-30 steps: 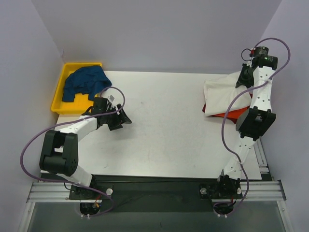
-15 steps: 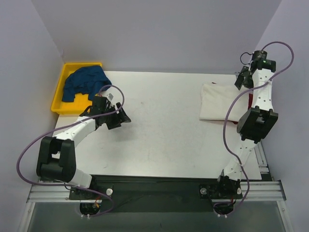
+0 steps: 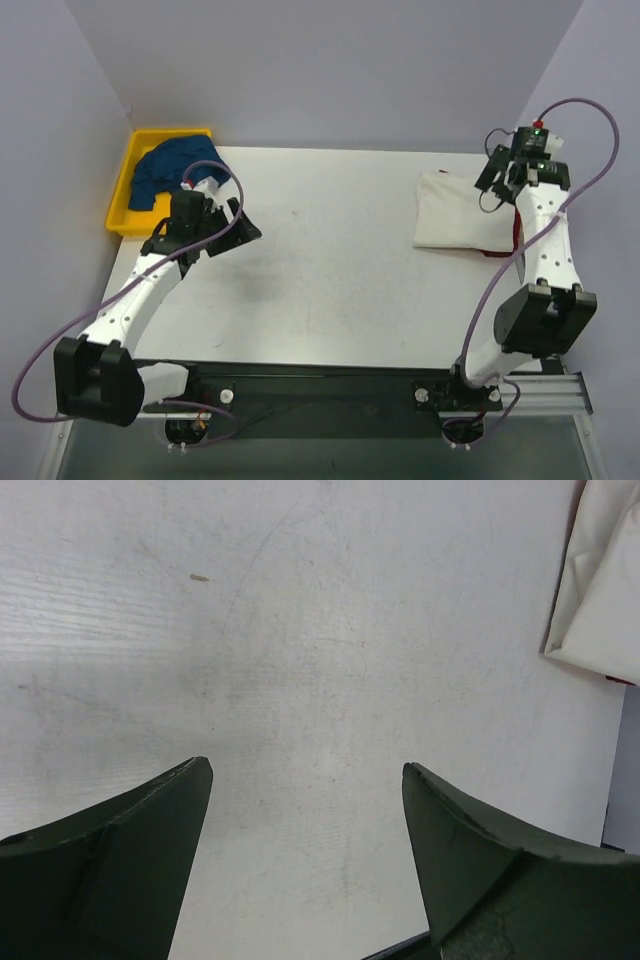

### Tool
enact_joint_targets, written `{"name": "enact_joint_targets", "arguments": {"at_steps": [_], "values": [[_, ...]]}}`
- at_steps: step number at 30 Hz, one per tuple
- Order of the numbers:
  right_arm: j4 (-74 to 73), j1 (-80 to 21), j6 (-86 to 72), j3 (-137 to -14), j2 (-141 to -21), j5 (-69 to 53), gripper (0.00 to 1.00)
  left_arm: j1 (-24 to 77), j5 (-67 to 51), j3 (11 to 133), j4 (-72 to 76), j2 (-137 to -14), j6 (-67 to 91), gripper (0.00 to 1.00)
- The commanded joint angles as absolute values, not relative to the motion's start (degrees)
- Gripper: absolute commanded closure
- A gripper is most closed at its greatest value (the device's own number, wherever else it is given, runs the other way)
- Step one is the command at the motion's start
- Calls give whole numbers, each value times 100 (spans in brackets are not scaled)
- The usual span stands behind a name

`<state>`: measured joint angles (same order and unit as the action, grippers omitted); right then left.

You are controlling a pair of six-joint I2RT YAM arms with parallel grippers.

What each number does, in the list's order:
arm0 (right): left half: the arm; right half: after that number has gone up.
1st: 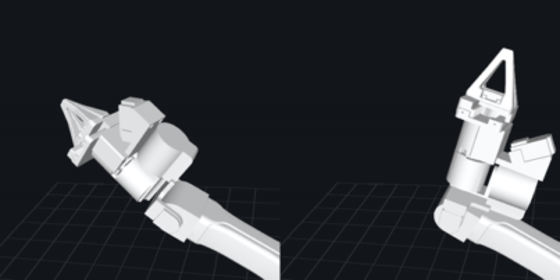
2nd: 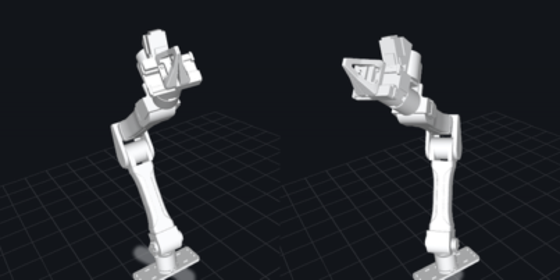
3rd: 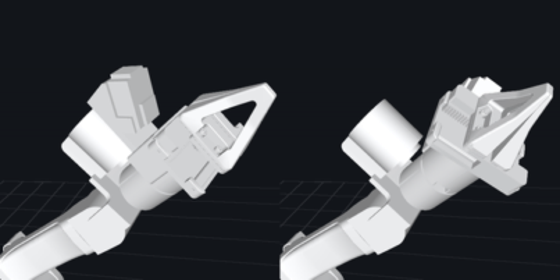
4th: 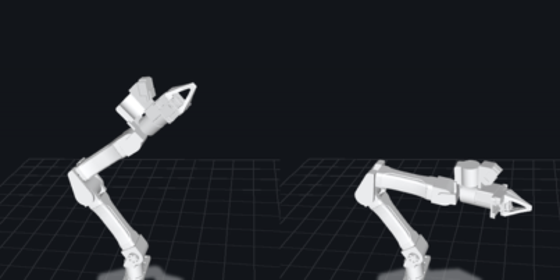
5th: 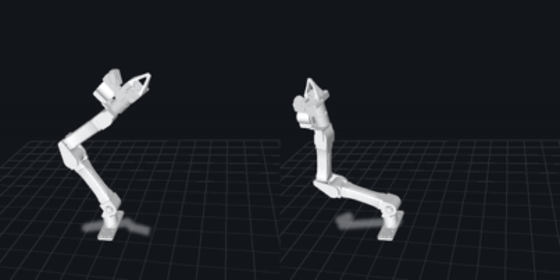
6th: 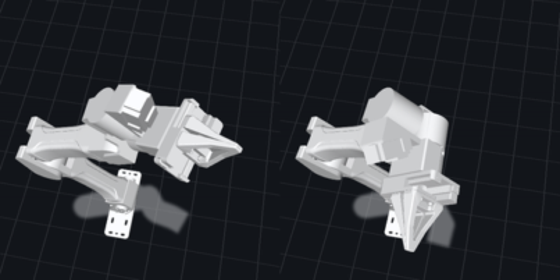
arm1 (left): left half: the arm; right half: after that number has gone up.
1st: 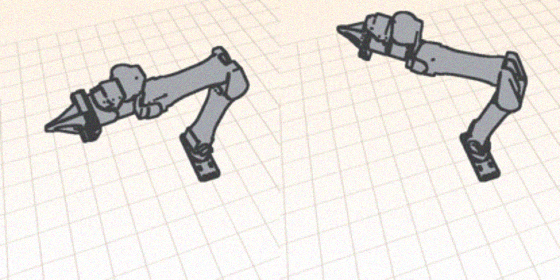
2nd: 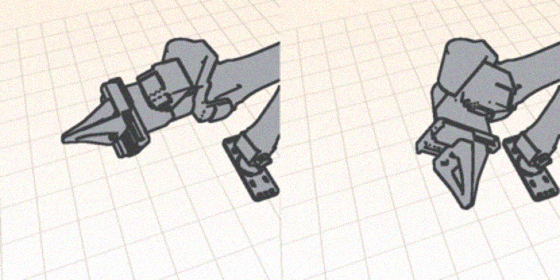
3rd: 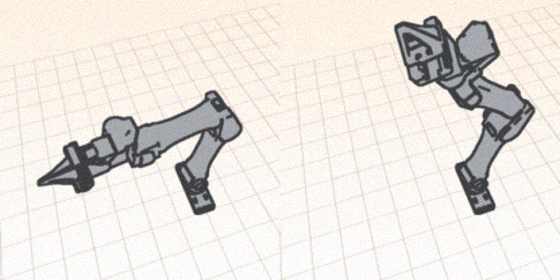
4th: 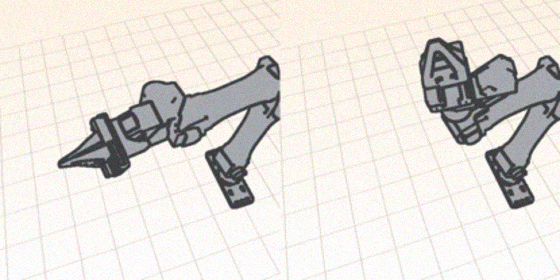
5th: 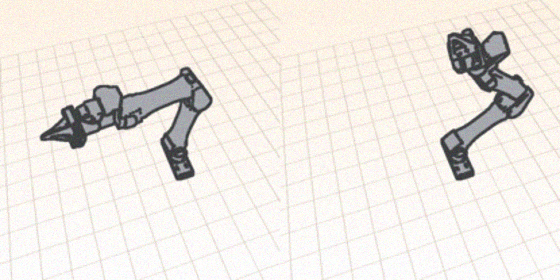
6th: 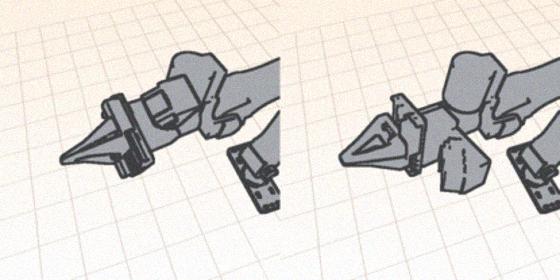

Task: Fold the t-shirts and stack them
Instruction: Put the neatly folded tshirt into the corner of the board with the right arm

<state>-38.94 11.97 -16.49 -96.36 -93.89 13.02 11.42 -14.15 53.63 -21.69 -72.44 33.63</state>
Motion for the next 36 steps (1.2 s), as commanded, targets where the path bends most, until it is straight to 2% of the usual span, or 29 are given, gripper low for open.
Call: {"name": "enact_joint_targets", "arguments": {"at_steps": [1, 6, 10, 14, 17, 24, 36], "values": [[-3332, 748, -1793, -8791, -8641, 923, 0, 1143, -994, 5616, -2408, -6646, 3208, 11], [-2963, 36, -2336, -7429, -7789, 669, 1, 1125, -835, 5441, -2531, -6285, 3155, 9], [-2567, -981, -2688, -6208, -7296, 501, 1, 1116, -756, 5353, -2593, -6100, 3164, 5], [-2198, -1842, -2926, -5644, -6848, 719, 0, 1116, -607, 5309, -2751, -6003, 3181, 3], [-2162, -2449, -2673, -5677, -6741, 948, 0, 1107, -484, 5221, -2751, -5845, 3199, 3], [-2197, -3014, -2514, -5634, -6188, 1931, 0, 1107, -308, 5045, -2733, -5371, 3322, 3], [-2206, -3076, -2531, -5344, -5634, 2452, 0, 1107, 245, 5115, -3032, -5054, 3261, 3]]}}
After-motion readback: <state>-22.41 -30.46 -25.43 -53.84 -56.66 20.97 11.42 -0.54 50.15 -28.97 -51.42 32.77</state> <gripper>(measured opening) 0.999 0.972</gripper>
